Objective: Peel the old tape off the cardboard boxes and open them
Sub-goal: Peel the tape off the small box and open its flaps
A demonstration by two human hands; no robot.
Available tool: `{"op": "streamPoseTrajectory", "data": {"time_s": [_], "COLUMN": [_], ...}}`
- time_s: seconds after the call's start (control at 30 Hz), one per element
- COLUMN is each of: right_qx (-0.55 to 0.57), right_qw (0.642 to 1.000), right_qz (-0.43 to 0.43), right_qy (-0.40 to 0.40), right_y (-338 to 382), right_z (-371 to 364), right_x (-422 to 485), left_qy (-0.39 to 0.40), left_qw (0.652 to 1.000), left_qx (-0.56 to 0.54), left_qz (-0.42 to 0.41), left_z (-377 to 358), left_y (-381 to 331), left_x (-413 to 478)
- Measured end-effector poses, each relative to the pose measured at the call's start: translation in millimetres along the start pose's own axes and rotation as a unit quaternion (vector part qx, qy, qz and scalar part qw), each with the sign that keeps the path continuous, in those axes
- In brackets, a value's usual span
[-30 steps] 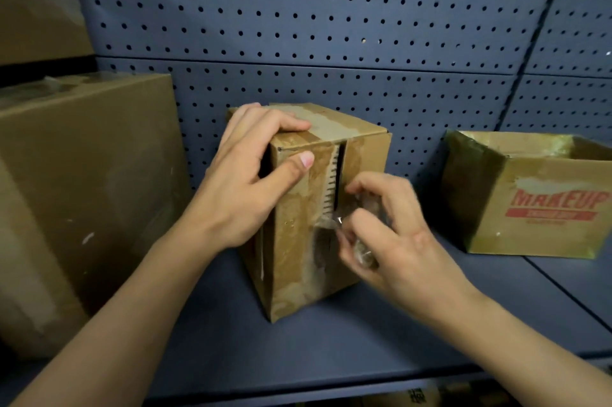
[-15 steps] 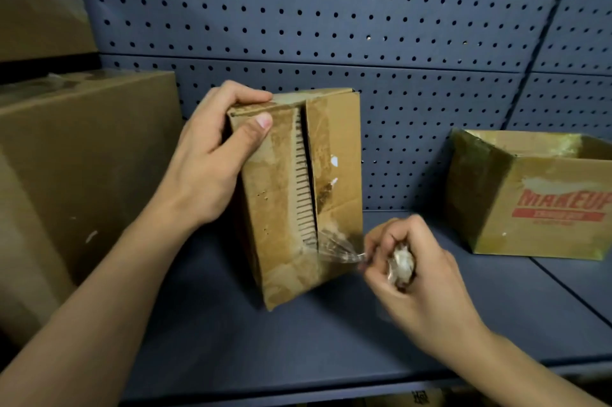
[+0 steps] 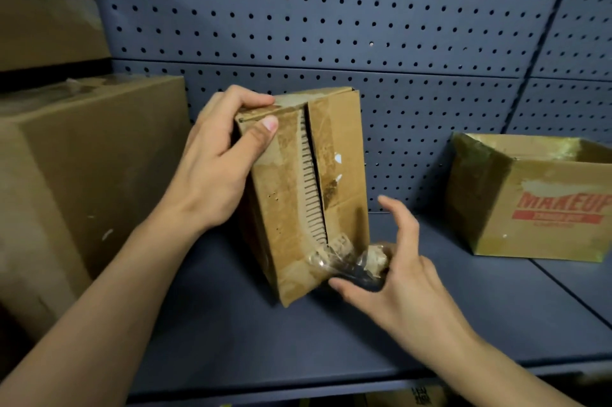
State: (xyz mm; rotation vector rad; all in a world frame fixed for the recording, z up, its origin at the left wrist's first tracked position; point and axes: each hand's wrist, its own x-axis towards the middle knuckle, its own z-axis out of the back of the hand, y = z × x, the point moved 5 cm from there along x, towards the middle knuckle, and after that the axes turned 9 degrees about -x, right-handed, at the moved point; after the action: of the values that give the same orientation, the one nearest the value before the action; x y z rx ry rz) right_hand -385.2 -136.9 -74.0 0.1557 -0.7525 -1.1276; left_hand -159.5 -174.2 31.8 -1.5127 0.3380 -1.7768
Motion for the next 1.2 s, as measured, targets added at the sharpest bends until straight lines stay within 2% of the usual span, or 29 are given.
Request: {"op": "streamPoseTrajectory", "data": {"time_s": [0.1,0.13,0.27,0.43,0.53,0.6,0.67,0.77,0.87,0.93,1.03,1.1,1.2], "right_qx": [-0.152,-0.171,-0.085,-0.072,-0.081,-0.081,-0.084,-0.088,-0.080,-0.078,-0.068,-0.034,0.031], "right_qw": [0.980,0.971,0.963,0.948,0.948,0.959,0.969,0.976,0.980,0.980,0.980,0.983,0.980], "right_qz": [0.104,0.128,0.167,0.167,0.182,0.185,0.181,0.174,0.172,0.179,0.182,0.166,0.154], "right_qy": [-0.077,-0.107,-0.193,-0.261,-0.249,-0.202,-0.147,-0.099,-0.054,-0.034,-0.045,-0.069,-0.120], "right_y": [1.8,2.8,3.0,21.0,26.3,28.5,30.6,35.6,45.3,51.4,51.2,44.5,36.9], "right_z": [6.2,7.8,26.5,73.6,86.0,87.4,85.7,83.2,75.3,67.1,56.8,54.2,54.2], "right_x": [7.7,8.5,18.3,43.4,56.2,66.0,75.9,89.7,100.5,106.2,112.2,113.1,107.7], "left_qy": [-0.022,-0.030,-0.071,-0.098,-0.079,-0.074,-0.085,-0.096,-0.033,0.079,0.222,0.239,0.238], "left_qw": [1.000,0.999,0.997,0.982,0.960,0.949,0.950,0.966,0.976,0.967,0.917,0.896,0.895], "left_qx": [0.012,0.013,-0.017,-0.098,-0.116,-0.119,-0.084,0.054,0.191,0.240,0.327,0.369,0.370], "left_qz": [-0.005,-0.006,0.002,0.132,0.241,0.283,0.287,0.236,0.097,0.034,0.060,0.067,0.080], "left_z": [0.5,1.5,10.1,16.3,10.1,9.0,14.4,26.2,22.4,4.3,-19.8,-23.6,-22.1], "left_y": [-2.9,-3.4,-7.5,3.1,13.5,21.9,25.8,20.4,-8.4,-18.6,-7.2,0.9,2.8], "left_x": [-2.9,-3.3,-3.0,-8.4,-15.8,-20.1,-21.2,-17.5,-11.6,-8.3,-8.4,-6.2,-3.2]}}
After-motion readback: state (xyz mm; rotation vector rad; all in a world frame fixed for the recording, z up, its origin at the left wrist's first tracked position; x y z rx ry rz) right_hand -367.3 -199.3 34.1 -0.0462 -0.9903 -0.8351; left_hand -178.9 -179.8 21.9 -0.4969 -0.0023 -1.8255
